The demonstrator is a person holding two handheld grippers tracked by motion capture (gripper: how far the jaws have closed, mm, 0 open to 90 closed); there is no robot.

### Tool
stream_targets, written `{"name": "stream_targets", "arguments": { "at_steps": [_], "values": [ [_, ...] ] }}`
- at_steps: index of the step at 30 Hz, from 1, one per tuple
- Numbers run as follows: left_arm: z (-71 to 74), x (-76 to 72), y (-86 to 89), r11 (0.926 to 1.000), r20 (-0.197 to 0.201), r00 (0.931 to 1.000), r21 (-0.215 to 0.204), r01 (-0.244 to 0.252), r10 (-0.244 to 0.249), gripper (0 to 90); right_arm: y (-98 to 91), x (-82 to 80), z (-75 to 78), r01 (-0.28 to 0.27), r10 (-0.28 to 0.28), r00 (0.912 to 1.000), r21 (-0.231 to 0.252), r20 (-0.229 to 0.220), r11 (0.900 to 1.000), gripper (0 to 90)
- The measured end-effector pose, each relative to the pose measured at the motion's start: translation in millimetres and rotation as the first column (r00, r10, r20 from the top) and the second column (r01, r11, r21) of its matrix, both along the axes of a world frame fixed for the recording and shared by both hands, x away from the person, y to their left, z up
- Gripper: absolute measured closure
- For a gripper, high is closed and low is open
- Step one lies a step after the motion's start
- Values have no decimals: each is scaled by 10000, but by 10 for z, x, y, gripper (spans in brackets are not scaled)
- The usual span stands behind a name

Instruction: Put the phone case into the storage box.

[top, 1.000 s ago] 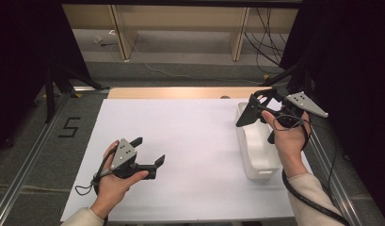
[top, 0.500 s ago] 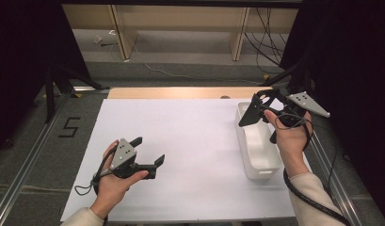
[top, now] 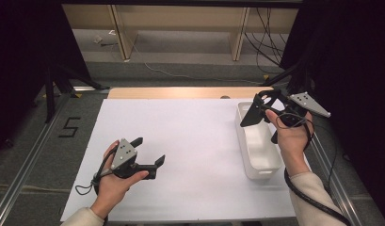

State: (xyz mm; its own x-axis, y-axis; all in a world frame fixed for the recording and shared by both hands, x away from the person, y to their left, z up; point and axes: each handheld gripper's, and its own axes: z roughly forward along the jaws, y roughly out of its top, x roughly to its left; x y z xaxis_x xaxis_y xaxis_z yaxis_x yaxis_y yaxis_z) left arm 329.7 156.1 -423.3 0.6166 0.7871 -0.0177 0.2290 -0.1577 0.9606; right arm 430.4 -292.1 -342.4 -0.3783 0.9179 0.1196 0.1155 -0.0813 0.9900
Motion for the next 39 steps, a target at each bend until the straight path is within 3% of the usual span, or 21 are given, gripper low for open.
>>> {"name": "stream_targets", "arguments": {
  "at_steps": [22, 39],
  "values": [
    [0, -2, 0, 10000, 11, 10000, -16, -23, 23, 34, -23, 40, -65, 227, -235, 9994, -356, -250, 9991, 151],
    [5, -2, 1, 10000, 36, 10000, 5, -6, 6, 35, -44, 45, -52, 392, -398, 9991, -412, -135, 9984, 151]
  ]
}}
